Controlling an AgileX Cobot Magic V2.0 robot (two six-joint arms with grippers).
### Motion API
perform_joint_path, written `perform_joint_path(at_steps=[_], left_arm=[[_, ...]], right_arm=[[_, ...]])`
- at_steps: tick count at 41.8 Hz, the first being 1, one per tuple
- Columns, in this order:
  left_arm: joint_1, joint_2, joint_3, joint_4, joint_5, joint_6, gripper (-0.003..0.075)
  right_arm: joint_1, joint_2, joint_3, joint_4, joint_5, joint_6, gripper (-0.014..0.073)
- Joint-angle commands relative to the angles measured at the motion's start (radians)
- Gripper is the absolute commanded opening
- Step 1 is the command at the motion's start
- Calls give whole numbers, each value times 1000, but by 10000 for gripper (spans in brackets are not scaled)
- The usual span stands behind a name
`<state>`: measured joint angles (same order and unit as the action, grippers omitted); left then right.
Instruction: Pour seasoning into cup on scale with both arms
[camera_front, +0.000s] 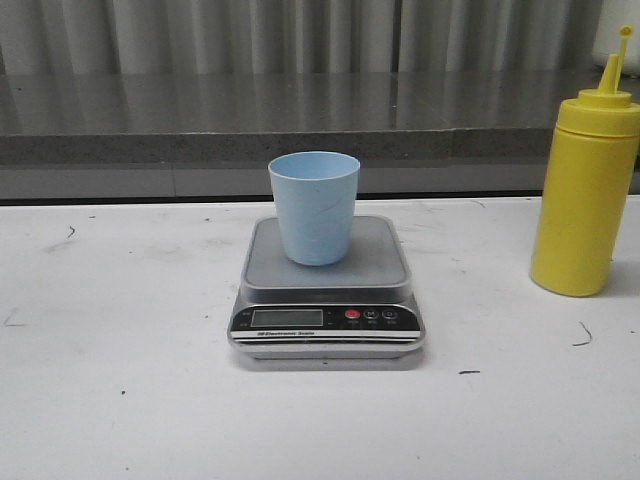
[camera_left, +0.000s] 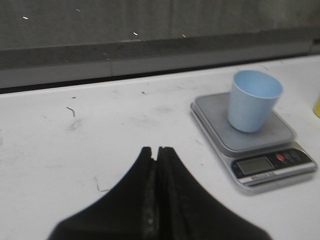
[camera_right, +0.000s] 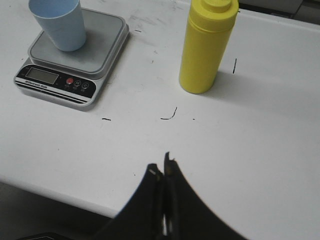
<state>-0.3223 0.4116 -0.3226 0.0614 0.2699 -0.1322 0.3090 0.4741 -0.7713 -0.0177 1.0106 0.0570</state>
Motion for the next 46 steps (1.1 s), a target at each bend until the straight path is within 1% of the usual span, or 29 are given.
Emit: perform_joint_path(at_steps=[1, 4, 7, 13, 15, 17, 23, 27, 46], left_arm=[[92, -92, 107, -49, -256, -6, -20], [162, -166, 195, -115, -325, -6, -20], [221, -261, 271, -172, -337, -6, -20], [282, -378, 340, -170, -335, -6, -20], [287, -408, 352, -161, -332, -6, -20], [287, -439, 352, -134, -289, -6, -20], [289, -434, 352, -71, -263, -6, -20], [291, -434, 352, -69, -238, -6, -20], [291, -432, 352, -69, -241, -6, -20]], right_arm=[[-4, 5, -31, -4, -60, -14, -118], [-4, 5, -31, -4, -60, -14, -118], [-4, 5, -31, -4, -60, -14, -118], [-4, 5, -31, -4, -60, -14, -118], [-4, 5, -31, -4, -60, -14, -118], [-4, 5, -31, -4, -60, -14, -118], [-4, 5, -31, -4, -60, -14, -118], [-4, 5, -31, -4, -59, -14, -118], [-4, 5, -31, -4, -59, -14, -118]])
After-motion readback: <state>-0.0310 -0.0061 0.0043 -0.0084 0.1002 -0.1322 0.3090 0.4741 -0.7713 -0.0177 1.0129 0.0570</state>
